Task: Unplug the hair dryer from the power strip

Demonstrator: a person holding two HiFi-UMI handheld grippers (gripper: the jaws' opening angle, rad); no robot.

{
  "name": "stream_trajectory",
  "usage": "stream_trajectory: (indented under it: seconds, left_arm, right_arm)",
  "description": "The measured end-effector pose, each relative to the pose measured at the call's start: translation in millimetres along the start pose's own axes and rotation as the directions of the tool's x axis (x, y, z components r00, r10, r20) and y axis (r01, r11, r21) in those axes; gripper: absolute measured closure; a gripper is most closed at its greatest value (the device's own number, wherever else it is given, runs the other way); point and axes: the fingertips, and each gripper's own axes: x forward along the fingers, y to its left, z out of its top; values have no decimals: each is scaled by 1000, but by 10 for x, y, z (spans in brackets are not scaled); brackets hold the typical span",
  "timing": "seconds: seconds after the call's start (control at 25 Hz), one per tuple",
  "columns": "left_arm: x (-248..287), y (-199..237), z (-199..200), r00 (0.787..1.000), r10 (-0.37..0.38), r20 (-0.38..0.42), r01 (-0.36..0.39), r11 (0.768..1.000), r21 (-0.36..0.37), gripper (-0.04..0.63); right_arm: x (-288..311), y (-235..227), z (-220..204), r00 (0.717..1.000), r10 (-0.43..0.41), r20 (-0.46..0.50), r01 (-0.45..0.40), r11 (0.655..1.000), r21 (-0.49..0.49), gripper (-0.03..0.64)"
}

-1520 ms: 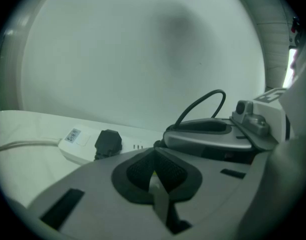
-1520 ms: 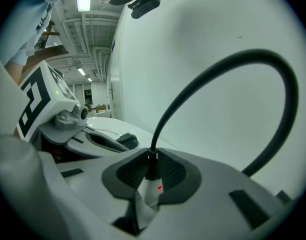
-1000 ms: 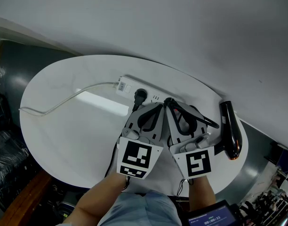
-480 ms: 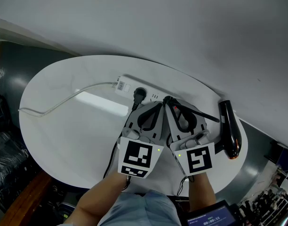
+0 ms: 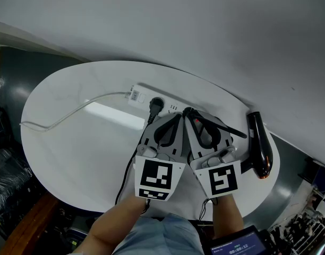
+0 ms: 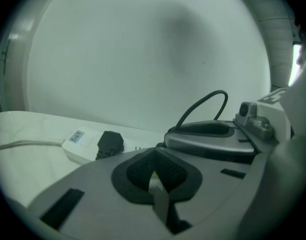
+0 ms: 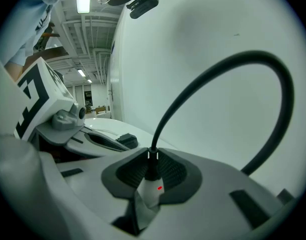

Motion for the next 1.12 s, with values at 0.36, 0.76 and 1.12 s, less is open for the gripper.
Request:
stream_trajectory:
  seconds: [0.36,0.76,1.12]
  left_arm:
    - [32,8,11,1000,-21,14,22,999,-36,597]
    - [35,8,22,1000,-19,4,19,999,-35,597]
    - [46,-10,32,999,-32,-17,32,999,-32,598]
  right_arm:
    - [3,-14,19,1000,-13,-2,13,1000,2,541]
    - [17,3,17,1000,-11,-12,10,999,-41,559]
    - [-48,29,52,1000,-12,4,12,1000,-13,581]
